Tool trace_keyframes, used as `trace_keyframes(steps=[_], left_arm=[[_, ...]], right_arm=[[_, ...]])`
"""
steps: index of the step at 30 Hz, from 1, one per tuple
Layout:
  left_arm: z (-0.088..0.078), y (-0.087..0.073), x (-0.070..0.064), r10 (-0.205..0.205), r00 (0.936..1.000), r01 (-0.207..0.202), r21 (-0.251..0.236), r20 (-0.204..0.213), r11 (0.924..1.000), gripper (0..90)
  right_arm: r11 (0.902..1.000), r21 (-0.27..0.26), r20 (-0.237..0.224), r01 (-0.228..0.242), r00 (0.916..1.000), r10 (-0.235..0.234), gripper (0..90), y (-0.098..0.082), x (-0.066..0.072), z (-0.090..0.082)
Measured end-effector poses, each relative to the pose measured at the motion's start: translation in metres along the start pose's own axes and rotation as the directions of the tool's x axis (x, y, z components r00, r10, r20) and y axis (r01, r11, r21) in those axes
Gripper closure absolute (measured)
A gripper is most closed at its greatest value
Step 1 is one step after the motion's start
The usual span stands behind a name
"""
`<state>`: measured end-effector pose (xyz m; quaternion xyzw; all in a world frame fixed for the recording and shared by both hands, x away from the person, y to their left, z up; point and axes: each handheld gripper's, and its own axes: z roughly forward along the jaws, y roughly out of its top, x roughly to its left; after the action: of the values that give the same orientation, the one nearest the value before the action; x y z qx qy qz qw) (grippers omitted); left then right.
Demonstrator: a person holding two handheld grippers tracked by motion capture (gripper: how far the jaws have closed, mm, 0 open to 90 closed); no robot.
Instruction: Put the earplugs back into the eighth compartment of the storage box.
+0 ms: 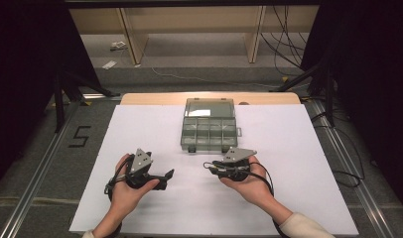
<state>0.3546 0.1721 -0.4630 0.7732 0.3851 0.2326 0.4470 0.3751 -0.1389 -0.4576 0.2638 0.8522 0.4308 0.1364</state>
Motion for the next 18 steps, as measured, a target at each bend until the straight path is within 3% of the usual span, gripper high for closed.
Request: trace_keyframes(steps=[18], left_arm=[[0.0, 0.0, 0.0, 0.0, 1.0, 0.0, -0.001, 0.001, 1.0, 0.5]], right_arm=[[0.9996, -0.026, 0.027, -0.013, 0.9995, 0.014, 72.6, 0.007, -0.011, -0.007]])
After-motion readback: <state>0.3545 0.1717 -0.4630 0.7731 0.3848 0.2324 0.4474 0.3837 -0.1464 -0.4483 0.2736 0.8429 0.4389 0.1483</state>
